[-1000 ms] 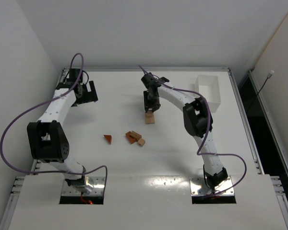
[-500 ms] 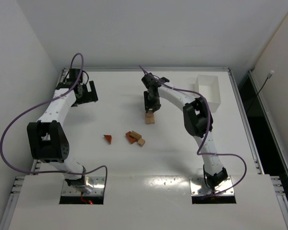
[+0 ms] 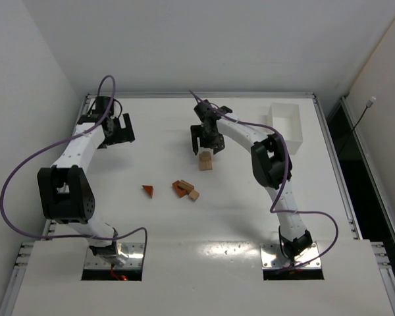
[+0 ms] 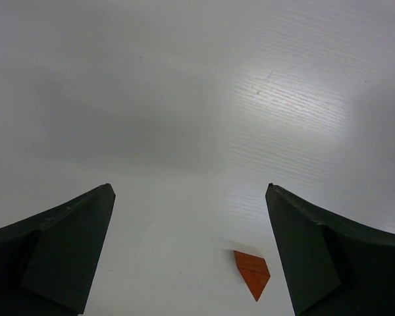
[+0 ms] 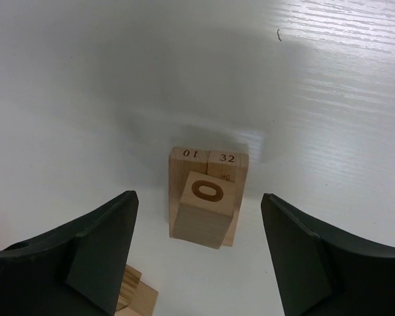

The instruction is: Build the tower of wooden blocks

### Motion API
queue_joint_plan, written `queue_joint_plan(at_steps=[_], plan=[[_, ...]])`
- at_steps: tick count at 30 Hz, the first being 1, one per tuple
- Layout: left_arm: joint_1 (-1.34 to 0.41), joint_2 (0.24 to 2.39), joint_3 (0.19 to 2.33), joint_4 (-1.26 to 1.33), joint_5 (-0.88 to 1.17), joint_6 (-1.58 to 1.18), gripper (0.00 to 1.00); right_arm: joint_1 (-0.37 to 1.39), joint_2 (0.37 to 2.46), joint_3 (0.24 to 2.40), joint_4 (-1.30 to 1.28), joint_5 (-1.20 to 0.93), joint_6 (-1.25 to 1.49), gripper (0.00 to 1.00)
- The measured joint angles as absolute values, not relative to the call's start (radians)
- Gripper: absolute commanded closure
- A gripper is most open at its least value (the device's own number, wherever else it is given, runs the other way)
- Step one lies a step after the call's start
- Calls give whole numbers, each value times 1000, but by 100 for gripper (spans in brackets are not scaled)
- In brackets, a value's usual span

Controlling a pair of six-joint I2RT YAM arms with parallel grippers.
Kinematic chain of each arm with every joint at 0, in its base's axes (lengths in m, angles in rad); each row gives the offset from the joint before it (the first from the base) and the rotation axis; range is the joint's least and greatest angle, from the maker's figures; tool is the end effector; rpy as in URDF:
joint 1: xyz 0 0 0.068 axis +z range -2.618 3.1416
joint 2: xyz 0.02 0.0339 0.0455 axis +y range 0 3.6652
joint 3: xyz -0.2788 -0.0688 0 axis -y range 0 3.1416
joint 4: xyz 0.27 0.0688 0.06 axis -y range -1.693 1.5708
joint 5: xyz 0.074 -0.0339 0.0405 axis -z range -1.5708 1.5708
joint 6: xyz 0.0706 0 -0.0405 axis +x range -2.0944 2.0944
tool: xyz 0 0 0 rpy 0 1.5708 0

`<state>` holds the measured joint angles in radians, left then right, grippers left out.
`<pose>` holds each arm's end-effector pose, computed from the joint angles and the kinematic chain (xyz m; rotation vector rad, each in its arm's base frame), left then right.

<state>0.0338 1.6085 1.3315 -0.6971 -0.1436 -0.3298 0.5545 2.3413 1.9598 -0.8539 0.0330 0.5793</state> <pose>0.3869 0.0232 0.2570 -0.5126 2.4787 0.0653 0.4558 0.2795 0.1322 0.0430 2.8327 0.2181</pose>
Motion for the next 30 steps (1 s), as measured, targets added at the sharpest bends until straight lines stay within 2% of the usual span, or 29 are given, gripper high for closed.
queue_joint_plan(at_steps=[4, 7, 13, 15, 18, 22, 26, 30], plan=[[34, 1586, 1285, -686, -107, -316, 0, 554, 2326, 1938, -821, 23, 546, 27], [35, 1528, 1208, -676, -35, -284, 0, 555, 2238, 1822, -753, 38, 505, 27], [-13, 1443, 1137, -701, 200, -132, 0, 545, 1798, 1475, -619, 131, 379, 28], [-91, 1457, 1153, -725, 255, -67, 0, 517, 1628, 1383, -579, 154, 301, 28], [-266, 1523, 1213, -768, 321, 58, 0, 460, 1477, 1303, -555, 185, 195, 28], [-488, 1615, 1282, -838, 368, 262, 0, 387, 1365, 1204, -556, 209, 38, 28], [-638, 1632, 1283, -904, 369, 478, 10, 338, 1293, 1118, -585, 202, -71, 28], [-696, 1629, 1241, -904, 321, 663, 22, 289, 1218, 1083, -609, 209, -123, 28]])
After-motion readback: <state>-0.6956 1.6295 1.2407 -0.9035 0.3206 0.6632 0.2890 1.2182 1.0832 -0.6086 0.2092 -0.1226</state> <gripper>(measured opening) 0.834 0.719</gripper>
